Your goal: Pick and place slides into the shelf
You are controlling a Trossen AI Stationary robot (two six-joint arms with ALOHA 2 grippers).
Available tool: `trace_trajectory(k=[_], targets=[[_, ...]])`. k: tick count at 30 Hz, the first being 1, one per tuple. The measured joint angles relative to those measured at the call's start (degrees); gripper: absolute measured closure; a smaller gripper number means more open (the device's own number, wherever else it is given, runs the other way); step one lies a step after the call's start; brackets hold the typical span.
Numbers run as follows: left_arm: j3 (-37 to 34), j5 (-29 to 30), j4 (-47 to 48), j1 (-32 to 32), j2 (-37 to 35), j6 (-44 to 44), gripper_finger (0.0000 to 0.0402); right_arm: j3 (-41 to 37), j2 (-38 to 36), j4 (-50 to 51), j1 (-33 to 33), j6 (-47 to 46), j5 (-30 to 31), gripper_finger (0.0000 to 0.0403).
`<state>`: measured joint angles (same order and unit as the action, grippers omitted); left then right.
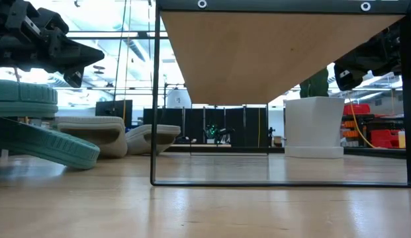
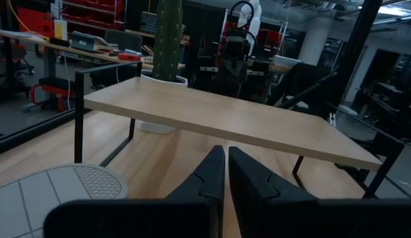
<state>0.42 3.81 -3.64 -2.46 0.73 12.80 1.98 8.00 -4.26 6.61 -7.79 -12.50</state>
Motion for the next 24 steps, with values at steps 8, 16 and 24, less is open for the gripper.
trace_trajectory(k=[8, 16, 24], targets=[[0.0, 0.0, 0.0, 0.0, 0.0, 0.0, 0.0367, 0.0, 0.0, 0.0, 0.0, 0.0, 0.0, 0.0385], [0.0, 0.0, 0.0, 0.0, 0.0, 0.0, 0.0373, 0.0, 0.0, 0.0, 0.0, 0.0, 0.0, 0.0385], [0.0, 0.0, 0.0, 0.0, 0.0, 0.0, 0.0374, 0.0, 0.0, 0.0, 0.0, 0.0, 0.0, 0.0385]])
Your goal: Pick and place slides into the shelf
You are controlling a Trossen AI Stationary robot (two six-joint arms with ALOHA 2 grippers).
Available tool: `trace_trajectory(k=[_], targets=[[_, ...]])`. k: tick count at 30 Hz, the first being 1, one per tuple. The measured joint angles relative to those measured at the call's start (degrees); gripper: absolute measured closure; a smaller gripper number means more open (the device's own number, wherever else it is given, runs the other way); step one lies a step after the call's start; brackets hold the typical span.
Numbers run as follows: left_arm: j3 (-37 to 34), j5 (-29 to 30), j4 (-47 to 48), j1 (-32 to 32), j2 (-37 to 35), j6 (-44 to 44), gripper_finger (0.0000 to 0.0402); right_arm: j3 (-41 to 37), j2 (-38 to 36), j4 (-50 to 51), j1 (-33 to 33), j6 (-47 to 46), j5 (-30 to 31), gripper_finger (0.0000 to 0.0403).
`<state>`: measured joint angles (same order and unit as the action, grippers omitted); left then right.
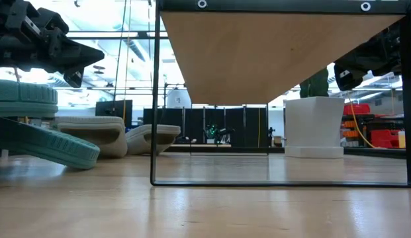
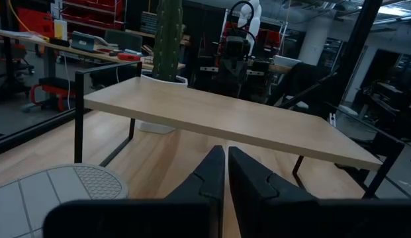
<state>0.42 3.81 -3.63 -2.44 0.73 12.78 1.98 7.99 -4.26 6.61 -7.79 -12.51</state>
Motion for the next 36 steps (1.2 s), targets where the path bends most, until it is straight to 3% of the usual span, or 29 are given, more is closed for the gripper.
trace_trajectory(k=[26, 36], targets=[[0.0, 0.9, 0.0, 0.0, 0.0, -0.1, 0.0369, 0.0, 0.0, 0.0, 0.0, 0.0, 0.0, 0.0385], [0.0, 1.7, 0.0, 0.0, 0.0, -5.0, 0.0379, 0.0, 0.0, 0.0, 0.0, 4.3, 0.5, 0.0385]])
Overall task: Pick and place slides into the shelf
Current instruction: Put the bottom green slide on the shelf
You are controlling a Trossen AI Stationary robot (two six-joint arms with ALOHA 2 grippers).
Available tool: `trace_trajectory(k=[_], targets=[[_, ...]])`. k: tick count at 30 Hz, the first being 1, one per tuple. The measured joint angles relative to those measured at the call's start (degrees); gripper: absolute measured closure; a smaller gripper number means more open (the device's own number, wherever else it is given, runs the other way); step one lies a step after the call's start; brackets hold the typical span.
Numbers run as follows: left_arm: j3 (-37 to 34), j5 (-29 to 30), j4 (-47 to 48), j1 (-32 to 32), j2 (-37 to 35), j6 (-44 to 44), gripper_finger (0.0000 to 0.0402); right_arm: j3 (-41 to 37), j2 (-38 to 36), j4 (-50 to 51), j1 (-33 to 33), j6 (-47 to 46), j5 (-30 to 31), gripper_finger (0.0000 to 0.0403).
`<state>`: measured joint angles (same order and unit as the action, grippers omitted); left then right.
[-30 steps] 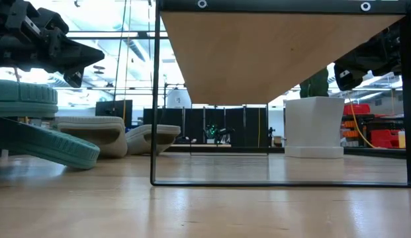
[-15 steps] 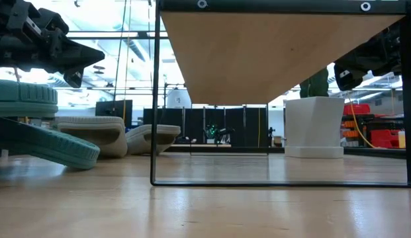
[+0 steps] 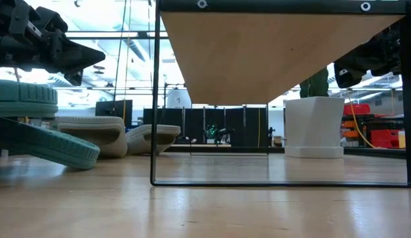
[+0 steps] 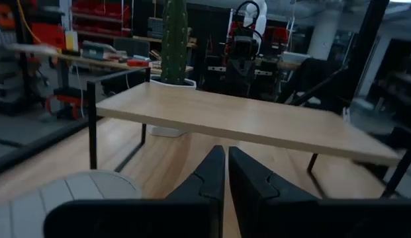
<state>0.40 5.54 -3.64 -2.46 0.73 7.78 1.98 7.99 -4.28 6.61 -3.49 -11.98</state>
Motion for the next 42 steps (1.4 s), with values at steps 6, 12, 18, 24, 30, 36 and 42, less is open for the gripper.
trace_trajectory(k=[6, 12, 18, 24, 30, 36, 42], targets=[[0.0, 0.0, -0.2, 0.0, 0.0, -2.4, 0.0375, 0.0, 0.0, 0.0, 0.0, -10.4, 6.5, 0.0385], [0.0, 0.0, -2.4, 0.0, 0.0, 5.7, 0.0368, 0.0, 0.0, -0.1, 0.0, -31.4, 10.9, 0.0385], [0.0, 0.0, -2.5, 0.0, 0.0, 17.2, 0.038, 0.0, 0.0, -0.1, 0.0, -50.4, 11.3, 0.0385], [0.0, 3.6, -3.2, 0.0, 0.0, 15.7, 0.0392, 0.0, 0.0, -0.3, 0.0, -53.5, 11.5, 0.0385], [0.0, 4.8, -2.8, 0.0, 0.0, 15.6, 0.0384, 0.0, 0.0, -0.2, 0.0, -54.3, 11.7, 0.0385], [0.0, 4.8, -3.3, 0.0, 0.0, 18.1, 0.0368, 0.0, 0.0, -0.1, 0.0, -50.8, 11.8, 0.0385], [0.0, 5.0, -2.9, -0.4, 0.0, 36.3, 0.0368, 1.3, 0.2, -0.3, 0.0, -42.7, 11.9, 0.0385]])
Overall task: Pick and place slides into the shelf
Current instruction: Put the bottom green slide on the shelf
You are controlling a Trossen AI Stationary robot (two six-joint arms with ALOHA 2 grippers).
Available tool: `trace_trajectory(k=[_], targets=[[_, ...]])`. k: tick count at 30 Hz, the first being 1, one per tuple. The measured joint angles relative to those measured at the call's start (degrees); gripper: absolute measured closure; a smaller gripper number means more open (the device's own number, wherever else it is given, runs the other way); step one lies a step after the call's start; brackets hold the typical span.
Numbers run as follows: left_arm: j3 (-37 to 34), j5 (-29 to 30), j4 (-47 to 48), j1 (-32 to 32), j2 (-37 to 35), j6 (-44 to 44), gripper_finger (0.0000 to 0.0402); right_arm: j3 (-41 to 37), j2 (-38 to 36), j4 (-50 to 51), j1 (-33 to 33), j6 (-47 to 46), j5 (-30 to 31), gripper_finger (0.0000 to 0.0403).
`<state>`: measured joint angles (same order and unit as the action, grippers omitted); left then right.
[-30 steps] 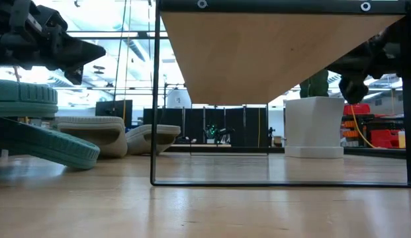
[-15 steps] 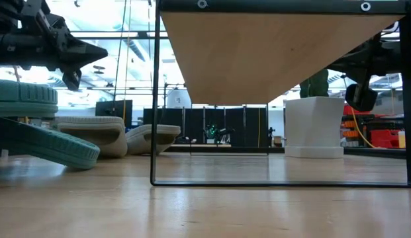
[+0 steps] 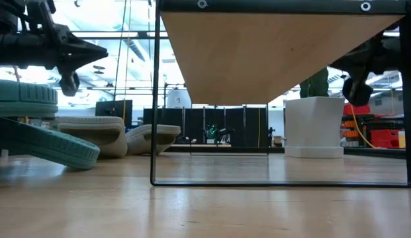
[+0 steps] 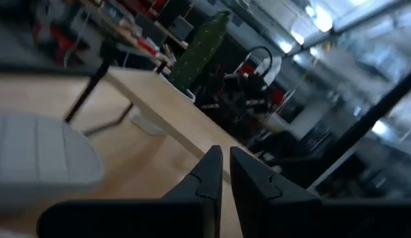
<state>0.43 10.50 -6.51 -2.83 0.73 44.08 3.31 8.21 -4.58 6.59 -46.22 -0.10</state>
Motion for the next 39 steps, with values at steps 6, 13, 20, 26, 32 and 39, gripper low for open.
trace_trajectory(k=[6, 13, 20, 26, 32, 39], targets=[[0.0, 0.0, 0.6, 0.0, 0.0, 8.8, 0.0373, 6.6, 3.3, 0.3, 0.0, 11.1, 0.0, 0.0385], [0.0, 3.7, 0.4, 0.0, 0.0, 9.2, 0.0354, 20.1, 14.6, 1.7, 0.0, 17.1, -0.8, 0.0385], [0.0, 9.8, -3.1, 0.0, 0.0, 7.1, 0.0317, 33.4, 28.2, 4.8, 0.0, 20.0, -3.6, 0.0385], [0.0, 10.3, -6.9, 0.0, 0.0, 3.5, 0.0295, 42.2, 37.2, 9.0, 0.1, 24.6, -3.6, 0.0385], [4.8, 10.3, -7.3, 0.2, 2.1, -8.8, 0.0296, 49.1, 43.2, 13.5, 1.8, 27.0, -3.7, 0.0385], [15.8, 10.3, -7.1, 0.2, 15.6, -21.2, 0.0297, 55.3, 46.7, 15.0, 4.2, 28.8, -6.2, 0.0385]])
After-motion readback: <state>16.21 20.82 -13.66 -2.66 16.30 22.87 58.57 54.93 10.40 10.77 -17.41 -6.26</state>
